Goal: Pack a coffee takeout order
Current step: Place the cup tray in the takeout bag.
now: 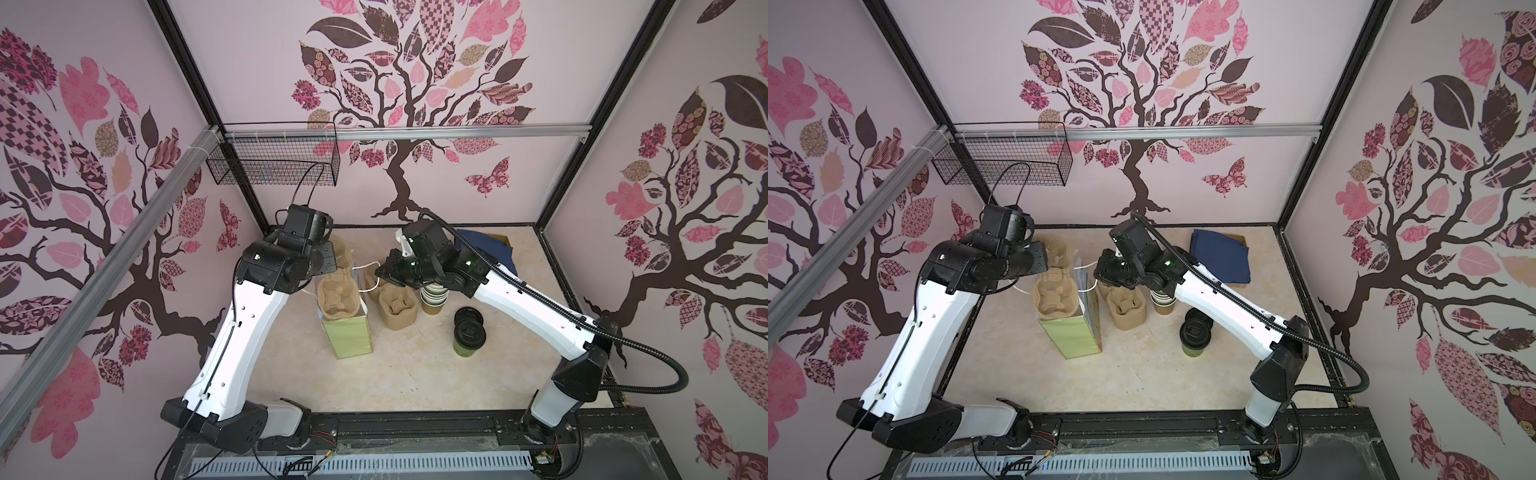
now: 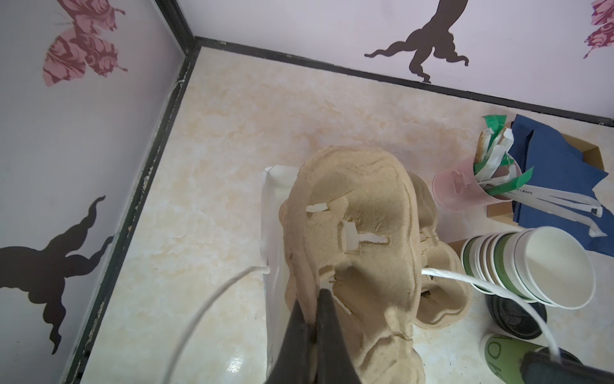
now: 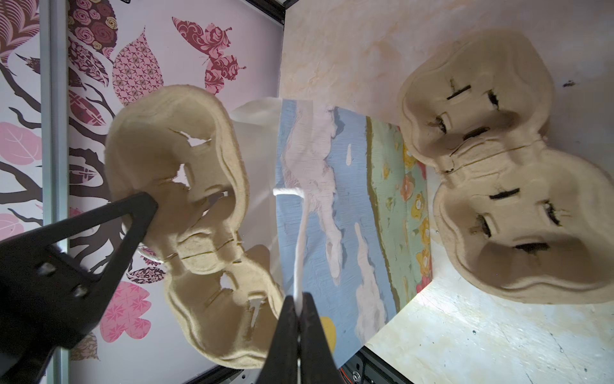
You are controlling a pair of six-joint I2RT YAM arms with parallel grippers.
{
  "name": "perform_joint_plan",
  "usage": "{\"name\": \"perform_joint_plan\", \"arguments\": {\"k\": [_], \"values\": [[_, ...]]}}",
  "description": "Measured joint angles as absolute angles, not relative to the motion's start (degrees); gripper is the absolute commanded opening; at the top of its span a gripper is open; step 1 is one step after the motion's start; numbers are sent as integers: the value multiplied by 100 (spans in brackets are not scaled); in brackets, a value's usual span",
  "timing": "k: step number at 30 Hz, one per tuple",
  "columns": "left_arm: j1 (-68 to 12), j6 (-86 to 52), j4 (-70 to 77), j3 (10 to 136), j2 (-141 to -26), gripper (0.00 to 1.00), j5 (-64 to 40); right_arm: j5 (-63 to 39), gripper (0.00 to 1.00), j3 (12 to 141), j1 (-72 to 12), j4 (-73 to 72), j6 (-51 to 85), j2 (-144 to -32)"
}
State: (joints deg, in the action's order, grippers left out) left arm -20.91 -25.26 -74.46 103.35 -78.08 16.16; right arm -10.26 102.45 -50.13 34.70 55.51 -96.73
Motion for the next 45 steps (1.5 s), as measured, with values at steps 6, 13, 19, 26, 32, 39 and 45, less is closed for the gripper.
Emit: {"name": "perform_joint_plan", "arguments": {"k": [6,13,19,26,32,39,45], "values": [[-1957,-2700,-7312,10027,-7793,0,1378,-1022,1,10245,-5013,3463,5551,-9601],[-1951,-2685,-7262,9950,-7677,0,1358,-1024,1,10245,-5013,3452,5551,-9594],[-1953,-2484,-7303,9990,-7679,0,1568,-1024,1,10206,-5013,3448,5548,-9594],[-1951,-2359,-7384,10082,-7686,0,1693,-1024,1,10160,-5013,3450,5548,-9594],[-1951,-2292,-7422,10082,-7688,0,1719,-1022,1,10160,-5013,3448,5548,-9594],[-1951,-2239,-7424,10132,-7688,0,1787,-897,0,10160,-5013,3448,5551,-9574],[-1951,-2241,-7402,10123,-7686,0,1750,-904,0,10162,-5013,3450,5551,-9561]]}}
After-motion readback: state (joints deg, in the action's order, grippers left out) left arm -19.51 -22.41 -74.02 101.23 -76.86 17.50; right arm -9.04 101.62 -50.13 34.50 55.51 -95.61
